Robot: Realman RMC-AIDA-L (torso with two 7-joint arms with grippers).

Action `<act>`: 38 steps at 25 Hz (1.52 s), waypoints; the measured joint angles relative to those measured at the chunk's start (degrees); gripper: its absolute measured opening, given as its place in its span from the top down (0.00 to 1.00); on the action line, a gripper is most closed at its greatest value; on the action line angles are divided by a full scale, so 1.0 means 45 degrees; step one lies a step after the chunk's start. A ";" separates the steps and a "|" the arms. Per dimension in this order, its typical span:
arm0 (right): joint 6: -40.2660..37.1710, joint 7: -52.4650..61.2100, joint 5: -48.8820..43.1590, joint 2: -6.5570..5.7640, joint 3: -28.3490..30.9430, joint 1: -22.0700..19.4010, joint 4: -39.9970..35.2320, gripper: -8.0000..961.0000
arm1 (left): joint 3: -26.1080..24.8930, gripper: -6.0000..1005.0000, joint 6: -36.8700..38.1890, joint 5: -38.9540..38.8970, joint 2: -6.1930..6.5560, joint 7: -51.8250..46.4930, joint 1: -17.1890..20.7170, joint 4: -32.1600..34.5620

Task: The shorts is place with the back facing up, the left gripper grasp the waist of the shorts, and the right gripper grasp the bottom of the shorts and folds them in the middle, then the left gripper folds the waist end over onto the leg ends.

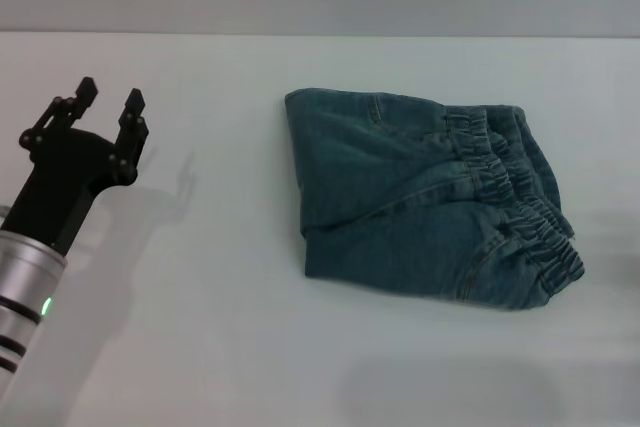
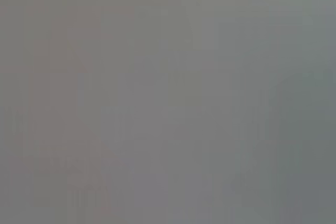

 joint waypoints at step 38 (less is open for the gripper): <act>0.0518 -0.0504 0.0588 -0.0066 0.0471 0.0902 -0.1579 0.31 | 0.0090 0.20 0.0866 -0.0319 -0.0002 0.0031 0.0836 0.0102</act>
